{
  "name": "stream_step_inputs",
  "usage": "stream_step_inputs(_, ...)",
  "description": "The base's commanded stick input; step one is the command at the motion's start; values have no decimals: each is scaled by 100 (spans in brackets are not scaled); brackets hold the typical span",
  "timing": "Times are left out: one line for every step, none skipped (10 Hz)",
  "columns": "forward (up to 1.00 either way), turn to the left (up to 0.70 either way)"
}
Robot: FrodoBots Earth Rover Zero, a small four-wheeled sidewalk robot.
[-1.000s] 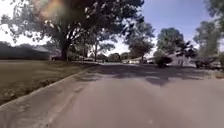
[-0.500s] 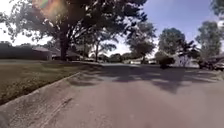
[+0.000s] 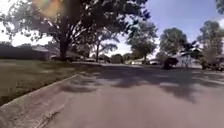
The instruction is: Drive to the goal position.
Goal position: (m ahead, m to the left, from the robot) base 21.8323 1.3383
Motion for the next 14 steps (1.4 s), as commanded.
stream_step_inputs(100,-23)
stream_step_inputs(100,0)
stream_step_inputs(100,0)
stream_step_inputs(100,0)
stream_step_inputs(100,0)
stream_step_inputs(100,4)
stream_step_inputs(100,18)
stream_step_inputs(100,38)
stream_step_inputs(100,18)
stream_step_inputs(100,0)
stream_step_inputs(100,0)
stream_step_inputs(100,0)
stream_step_inputs(100,0)
stream_step_inputs(100,0)
